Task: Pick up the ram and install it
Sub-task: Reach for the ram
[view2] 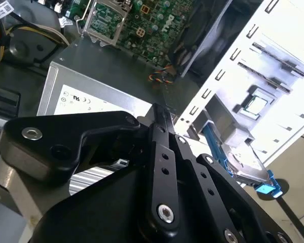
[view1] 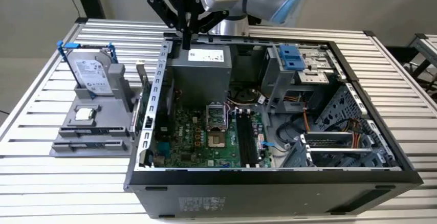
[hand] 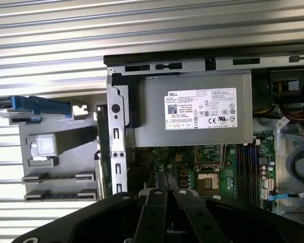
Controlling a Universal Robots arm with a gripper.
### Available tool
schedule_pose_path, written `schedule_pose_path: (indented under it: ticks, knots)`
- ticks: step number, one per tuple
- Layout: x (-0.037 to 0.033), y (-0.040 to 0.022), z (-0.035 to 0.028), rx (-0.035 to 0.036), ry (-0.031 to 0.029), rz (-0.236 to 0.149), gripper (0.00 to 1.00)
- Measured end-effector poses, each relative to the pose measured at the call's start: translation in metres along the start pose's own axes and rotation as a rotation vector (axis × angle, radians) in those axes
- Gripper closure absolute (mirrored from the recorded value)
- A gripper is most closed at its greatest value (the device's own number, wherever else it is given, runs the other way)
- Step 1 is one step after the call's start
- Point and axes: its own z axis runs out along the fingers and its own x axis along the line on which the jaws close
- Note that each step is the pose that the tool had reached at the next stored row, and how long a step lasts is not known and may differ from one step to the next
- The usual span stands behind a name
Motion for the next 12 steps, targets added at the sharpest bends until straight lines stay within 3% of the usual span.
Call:
schedule_pose_path:
  ticks: [3,7,8,12]
  knots:
    - [0.0016,-0.0002,0.0004,-0.0005,-0.0003,0.0,1.0]
    - [0.0117,-0.0009,0.001,-0.0002,-0.0018,0.0,1.0]
    - [0.0147,-0.0011,0.0012,-0.0005,-0.0079,0.0,1.0]
    - [0.0267,-0.002,0.0022,-0.0032,-0.0455,-0.002,1.0]
